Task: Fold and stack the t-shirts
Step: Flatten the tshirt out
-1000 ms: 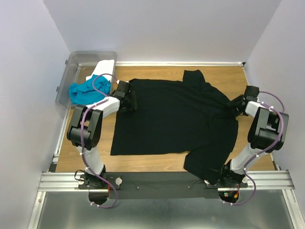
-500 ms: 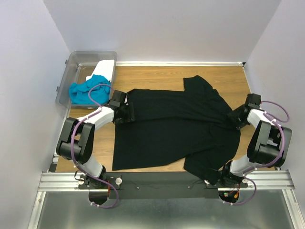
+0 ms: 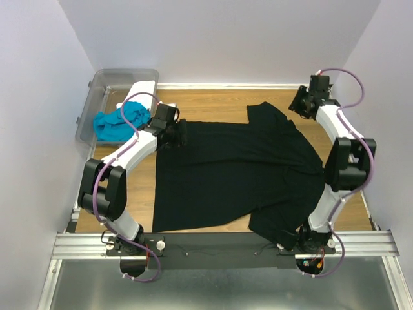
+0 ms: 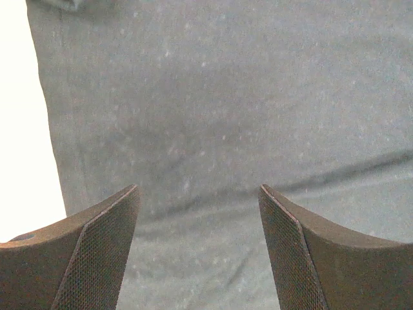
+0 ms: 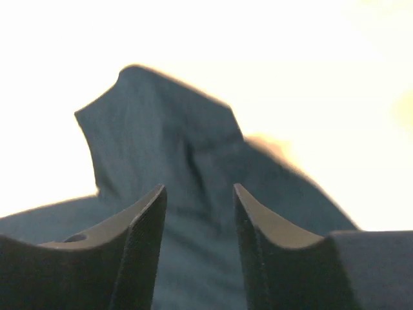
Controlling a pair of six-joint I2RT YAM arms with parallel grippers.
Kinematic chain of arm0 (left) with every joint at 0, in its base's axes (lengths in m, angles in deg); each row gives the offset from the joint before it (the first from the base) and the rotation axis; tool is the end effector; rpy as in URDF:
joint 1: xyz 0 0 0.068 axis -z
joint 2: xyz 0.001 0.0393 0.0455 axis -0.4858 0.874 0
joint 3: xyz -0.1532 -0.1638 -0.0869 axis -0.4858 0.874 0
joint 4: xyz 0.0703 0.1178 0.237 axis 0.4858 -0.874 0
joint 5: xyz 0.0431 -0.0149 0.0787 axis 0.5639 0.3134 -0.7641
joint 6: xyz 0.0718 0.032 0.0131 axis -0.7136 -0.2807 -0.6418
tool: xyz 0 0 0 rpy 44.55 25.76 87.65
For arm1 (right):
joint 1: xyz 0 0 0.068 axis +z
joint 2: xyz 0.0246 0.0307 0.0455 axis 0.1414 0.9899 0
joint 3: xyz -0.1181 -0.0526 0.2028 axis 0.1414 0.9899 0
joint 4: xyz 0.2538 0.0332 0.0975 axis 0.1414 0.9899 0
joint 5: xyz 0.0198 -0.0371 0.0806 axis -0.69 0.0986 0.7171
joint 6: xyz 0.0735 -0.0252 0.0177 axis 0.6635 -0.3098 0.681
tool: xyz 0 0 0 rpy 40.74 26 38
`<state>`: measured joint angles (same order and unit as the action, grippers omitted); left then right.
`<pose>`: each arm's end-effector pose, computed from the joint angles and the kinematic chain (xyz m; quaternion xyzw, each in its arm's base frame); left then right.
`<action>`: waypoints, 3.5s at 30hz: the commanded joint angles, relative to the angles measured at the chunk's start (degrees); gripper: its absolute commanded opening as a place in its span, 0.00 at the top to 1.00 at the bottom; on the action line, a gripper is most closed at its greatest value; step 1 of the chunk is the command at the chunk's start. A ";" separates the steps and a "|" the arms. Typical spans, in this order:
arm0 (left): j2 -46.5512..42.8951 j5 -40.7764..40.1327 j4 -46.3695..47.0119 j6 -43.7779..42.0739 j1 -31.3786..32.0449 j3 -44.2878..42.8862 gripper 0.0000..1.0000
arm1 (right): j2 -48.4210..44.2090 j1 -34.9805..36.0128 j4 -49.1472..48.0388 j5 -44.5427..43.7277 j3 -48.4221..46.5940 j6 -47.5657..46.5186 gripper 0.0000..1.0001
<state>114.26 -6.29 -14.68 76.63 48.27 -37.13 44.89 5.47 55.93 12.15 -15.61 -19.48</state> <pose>0.3538 -0.1226 0.1691 -0.0577 0.9427 -0.1228 0.3048 0.4554 -0.0213 0.2053 0.1953 0.8889 0.0687 0.4087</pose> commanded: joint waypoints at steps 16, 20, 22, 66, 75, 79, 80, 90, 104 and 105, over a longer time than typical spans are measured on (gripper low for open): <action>-0.89 -4.01 0.38 -1.87 1.89 2.98 0.18 | 29.00 2.57 -0.63 12.80 -24.83 -10.38 0.51; -1.06 -3.92 0.38 -1.78 1.89 3.33 0.18 | 30.85 3.89 -0.54 12.89 -25.36 -10.81 0.51; -1.32 -3.92 0.65 -1.70 1.98 3.77 0.18 | 31.55 4.32 -0.54 12.54 -25.27 -11.17 0.51; -5.02 -3.92 4.08 -1.08 2.07 10.72 0.18 | 18.89 8.72 -1.16 17.18 -14.63 -23.47 0.49; -4.14 -3.93 3.55 -0.82 2.16 9.93 0.19 | 25.05 7.58 -1.07 25.44 -19.73 -23.21 0.52; -3.44 -3.84 3.37 -0.82 2.07 9.49 0.18 | 24.88 7.58 -0.98 25.98 -17.99 -23.21 0.52; -3.43 -3.84 3.37 -0.73 2.07 9.40 0.18 | 24.88 7.58 -1.07 26.16 -17.72 -23.21 0.52; -2.47 -3.57 3.29 -1.26 2.16 8.52 0.18 | 24.53 7.49 -0.80 25.90 -15.08 -24.17 0.58; -3.43 -3.75 3.46 -0.91 2.24 9.66 0.18 | 19.26 7.14 -0.89 19.40 -15.07 -26.28 0.99; -3.43 -3.84 3.46 -0.82 2.16 9.75 0.18 | 18.90 7.14 -0.89 17.48 -15.42 -26.37 1.00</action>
<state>111.31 -9.52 -11.82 75.65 50.19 -27.34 67.93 12.93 55.14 34.72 -30.41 -44.28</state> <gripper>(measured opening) 0.815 0.009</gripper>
